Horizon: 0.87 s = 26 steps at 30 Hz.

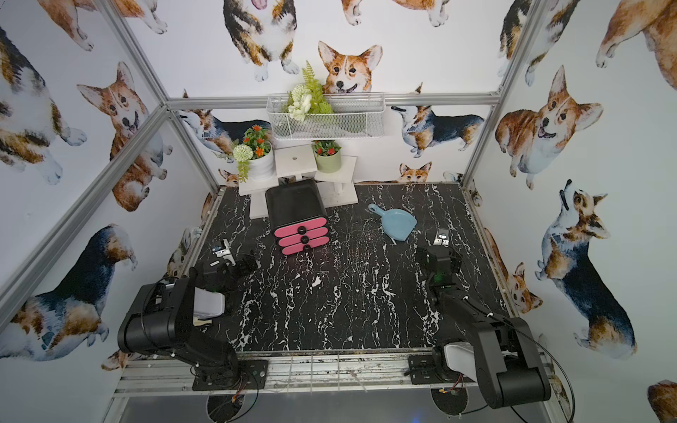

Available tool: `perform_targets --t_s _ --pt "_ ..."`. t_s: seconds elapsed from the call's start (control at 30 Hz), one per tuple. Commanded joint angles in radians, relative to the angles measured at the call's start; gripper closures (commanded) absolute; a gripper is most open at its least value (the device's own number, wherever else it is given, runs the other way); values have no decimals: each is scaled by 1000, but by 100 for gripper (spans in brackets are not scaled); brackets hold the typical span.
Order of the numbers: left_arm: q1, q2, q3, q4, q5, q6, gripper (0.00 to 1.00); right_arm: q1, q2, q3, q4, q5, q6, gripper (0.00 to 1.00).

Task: Please place the pencils in the drawer according to their color
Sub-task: Reset both arms

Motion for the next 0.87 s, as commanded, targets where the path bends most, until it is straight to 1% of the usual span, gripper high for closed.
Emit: perform_targets --t_s 0.0,0.03,0.1,0.2,0.27,0.37,0.4,0.47,0.57,0.67,0.77,0.83 --pt "-2 1 43 57 34 24 0 -55 5 -40 155 -121 -23 0" --pt "-12 -5 66 3 19 30 0 -77 7 -50 184 -156 -16 0" --pt "-36 1 99 -42 -9 52 0 -124 31 -72 252 -218 9 0" --pt "-48 0 104 -53 -26 59 0 -186 110 -102 382 -309 56 0" --pt "-50 3 104 -50 -28 60 0 -188 157 -102 415 -344 47 0" --pt "-50 0 105 -55 -28 61 0 -188 260 -76 482 -434 12 0" --pt "-52 1 104 -55 -31 61 0 -188 267 -61 464 -453 7 0" --pt "-53 1 106 -57 -32 63 0 -189 231 -25 332 -456 1 0" --pt "-55 1 106 -58 -31 67 0 -188 258 -31 388 -448 5 0" --pt "-59 2 112 -67 -35 70 0 -188 239 -15 325 -441 8 0" --pt "-60 2 111 -67 -37 70 0 -188 253 -16 351 -438 15 0" --pt "-59 2 110 -67 -37 69 0 -189 248 -11 333 -438 16 0"
